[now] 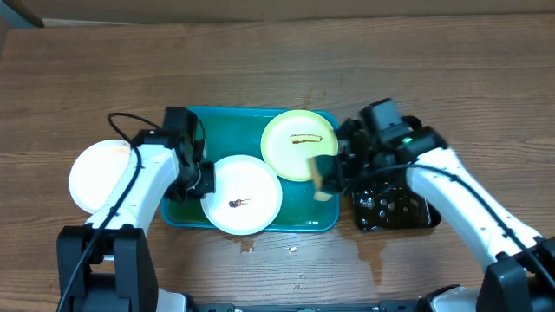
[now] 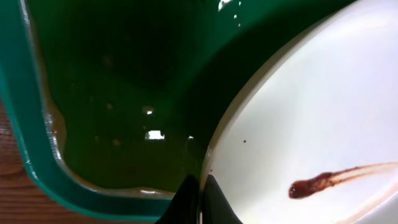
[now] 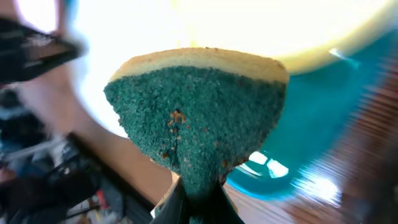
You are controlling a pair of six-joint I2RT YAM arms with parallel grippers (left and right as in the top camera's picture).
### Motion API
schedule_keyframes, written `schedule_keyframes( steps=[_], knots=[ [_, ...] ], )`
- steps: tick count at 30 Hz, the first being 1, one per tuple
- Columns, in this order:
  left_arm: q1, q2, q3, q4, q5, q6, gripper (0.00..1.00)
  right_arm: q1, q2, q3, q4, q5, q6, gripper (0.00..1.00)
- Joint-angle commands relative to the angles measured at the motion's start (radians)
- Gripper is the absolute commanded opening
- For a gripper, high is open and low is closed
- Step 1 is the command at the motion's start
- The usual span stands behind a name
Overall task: Clean dirty plates on tray and stack at the side
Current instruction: 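Scrub the second white plate with the sponge in right gripper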
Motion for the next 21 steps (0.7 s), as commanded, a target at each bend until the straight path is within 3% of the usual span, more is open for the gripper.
schedule_keyframes(
  steps=[1, 14, 21],
  knots=[
    [-0.040, 0.000, -0.042, 0.039, -0.010, -0.078, 0.04, 0.089, -0.001, 0.001, 0.066, -0.093, 0.049, 0.04],
    [-0.063, 0.000, -0.130, 0.083, -0.008, -0.112, 0.04, 0.352, 0.127, 0.001, 0.366, 0.040, 0.303, 0.04],
    [-0.063, 0.000, -0.130, 0.084, 0.002, -0.126, 0.04, 0.407, 0.255, 0.001, 0.529, 0.035, 0.420, 0.04]
  ],
)
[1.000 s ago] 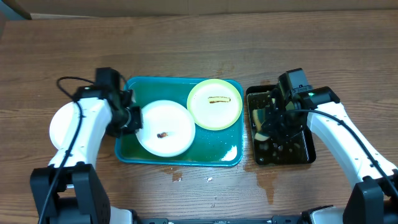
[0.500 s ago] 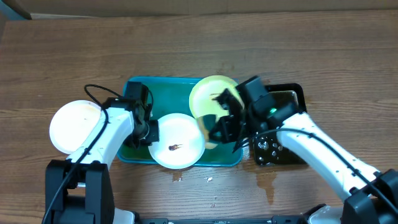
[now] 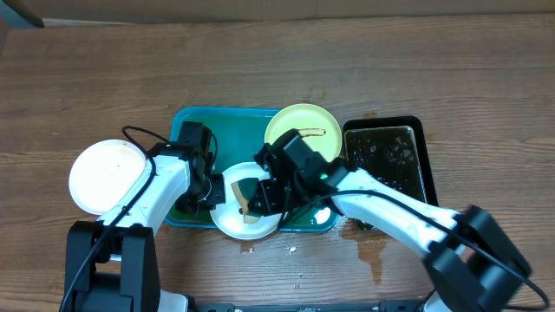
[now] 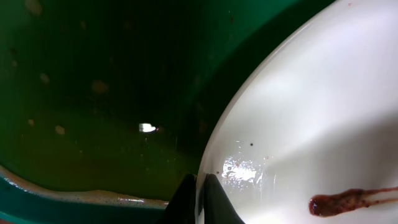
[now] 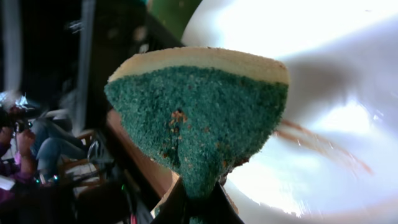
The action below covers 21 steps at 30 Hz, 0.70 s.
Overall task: Clean dirty plates on tray and stack at the side
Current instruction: 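Scrub the second white plate with the sponge in right gripper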
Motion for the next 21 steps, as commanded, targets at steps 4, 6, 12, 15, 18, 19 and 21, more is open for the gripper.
schedule_keyframes(
  steps=[4, 6, 12, 15, 18, 19, 21],
  knots=[
    [-0.007, 0.000, -0.022, 0.000, -0.004, -0.024, 0.04, 0.060, 0.087, 0.001, 0.139, 0.012, 0.118, 0.04],
    [-0.007, 0.000, -0.022, 0.000, -0.004, -0.024, 0.04, 0.074, 0.099, 0.001, 0.169, 0.023, 0.122, 0.04],
    [-0.007, 0.000, -0.022, 0.000, -0.004, -0.024, 0.04, 0.079, 0.107, 0.001, 0.172, 0.143, 0.172, 0.04],
    [-0.007, 0.000, -0.022, 0.000, -0.004, -0.024, 0.04, 0.080, 0.113, 0.001, 0.189, 0.138, 0.184, 0.04],
    [-0.007, 0.000, -0.022, 0.001, -0.004, -0.024, 0.04, 0.084, 0.116, 0.001, 0.192, 0.139, 0.199, 0.04],
    [-0.007, 0.000, -0.022, 0.001, -0.004, -0.024, 0.04, 0.087, 0.117, 0.001, 0.196, 0.139, 0.199, 0.04],
    [-0.007, 0.000, -0.022, 0.001, -0.004, -0.024, 0.04, 0.094, 0.119, 0.001, 0.201, 0.139, 0.199, 0.04]
  ],
)
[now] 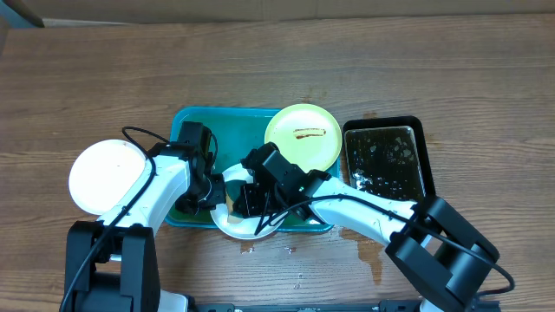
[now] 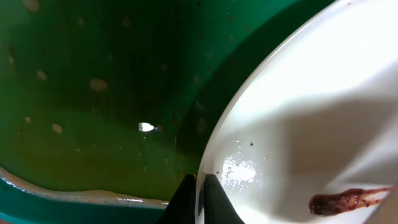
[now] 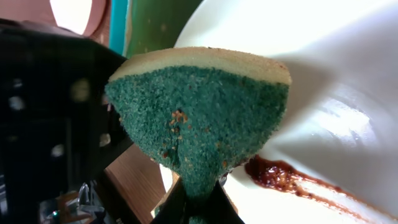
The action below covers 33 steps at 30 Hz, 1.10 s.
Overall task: Clean dirty plates on tray and stack at the side
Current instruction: 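Scrub the second white plate with the sponge in right gripper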
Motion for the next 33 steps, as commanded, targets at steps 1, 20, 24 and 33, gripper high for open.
schedule_keyframes(
  steps=[1, 20, 24, 33],
  knots=[
    [-0.007, 0.000, -0.021, 0.000, -0.007, -0.022, 0.04, 0.014, 0.010, 0.002, 0.015, 0.013, 0.016, 0.04],
    [-0.006, 0.000, -0.021, -0.013, -0.013, -0.021, 0.04, -0.009, 0.103, 0.002, -0.073, 0.146, 0.076, 0.04],
    [-0.006, 0.000, -0.021, -0.015, -0.024, -0.022, 0.04, -0.042, 0.103, 0.002, -0.198, 0.212, 0.075, 0.04],
    [-0.006, 0.000, -0.021, -0.021, -0.035, -0.022, 0.04, -0.136, 0.061, 0.004, -0.363, 0.281, -0.029, 0.04]
  ],
)
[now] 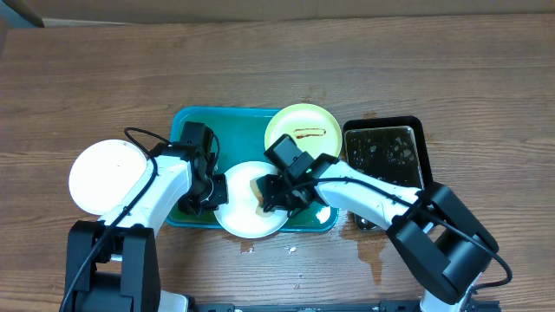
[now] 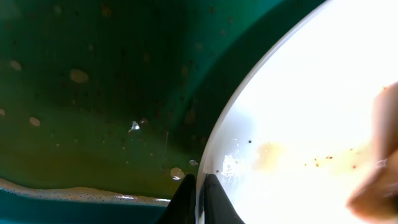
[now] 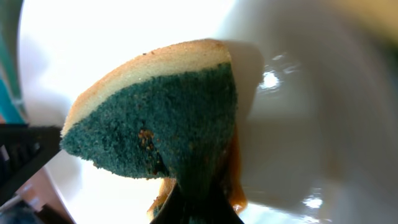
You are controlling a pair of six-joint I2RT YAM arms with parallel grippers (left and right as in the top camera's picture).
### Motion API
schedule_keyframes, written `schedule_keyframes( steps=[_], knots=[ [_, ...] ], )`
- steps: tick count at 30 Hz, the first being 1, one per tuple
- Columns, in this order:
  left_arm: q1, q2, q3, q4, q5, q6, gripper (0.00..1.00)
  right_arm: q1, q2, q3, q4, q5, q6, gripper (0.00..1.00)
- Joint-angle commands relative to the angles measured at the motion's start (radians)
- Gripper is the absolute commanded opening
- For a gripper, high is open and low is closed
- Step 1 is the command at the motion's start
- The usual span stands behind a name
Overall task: Clean dirty plates on tray and stack at the side
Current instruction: 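Scrub the second white plate with the sponge in right gripper, then lift second white plate with left gripper and stack on first plate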
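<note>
A white plate [image 1: 247,212] lies at the front of the teal tray [image 1: 227,121]. My left gripper [image 1: 211,192] is shut on its left rim [image 2: 219,149]. The plate's face [image 2: 292,137] shows only a pale brown smear and a few specks. My right gripper [image 1: 270,195] is shut on a green-and-yellow sponge [image 3: 155,118] pressed onto the white plate [image 3: 311,93], with brown sauce under the sponge's lower edge. A yellow-green plate [image 1: 303,137] with a brown streak sits at the tray's back right. A clean white plate [image 1: 104,176] rests on the table left of the tray.
A black tray [image 1: 388,169] holding dark wet liquid stands right of the teal tray. Murky greenish water [image 2: 93,112] covers the teal tray's floor. Small crumbs and a wet patch [image 1: 368,251] lie on the wooden table in front.
The sponge has moved right across the white plate. The dark red sauce streak is gone from the left wrist view, leaving a faint smear. My left gripper holds the rim as before.
My right gripper first held the sponge near the tray's right edge while the left pinched the stained white plate's rim. The sponge then stood over that plate, then on its left part by the sauce streak. Now the streak is smeared away.
</note>
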Motion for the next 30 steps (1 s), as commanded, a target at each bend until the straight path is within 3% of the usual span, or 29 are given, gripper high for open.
schedule_keyframes(
  steps=[1, 19, 27, 30],
  knots=[
    [0.000, 0.000, -0.021, -0.013, -0.062, -0.003, 0.04, -0.038, 0.013, -0.045, -0.057, 0.156, -0.083, 0.04],
    [0.000, -0.042, 0.038, -0.031, -0.084, -0.003, 0.04, -0.068, -0.399, 0.035, -0.134, 0.177, -0.239, 0.04],
    [0.000, -0.126, 0.162, -0.167, -0.262, -0.014, 0.04, -0.241, -0.440, 0.034, -0.386, 0.366, -0.232, 0.04],
    [0.000, -0.163, 0.222, -0.241, -0.453, -0.071, 0.04, -0.336, -0.440, 0.032, -0.468, 0.408, -0.238, 0.04]
  ],
)
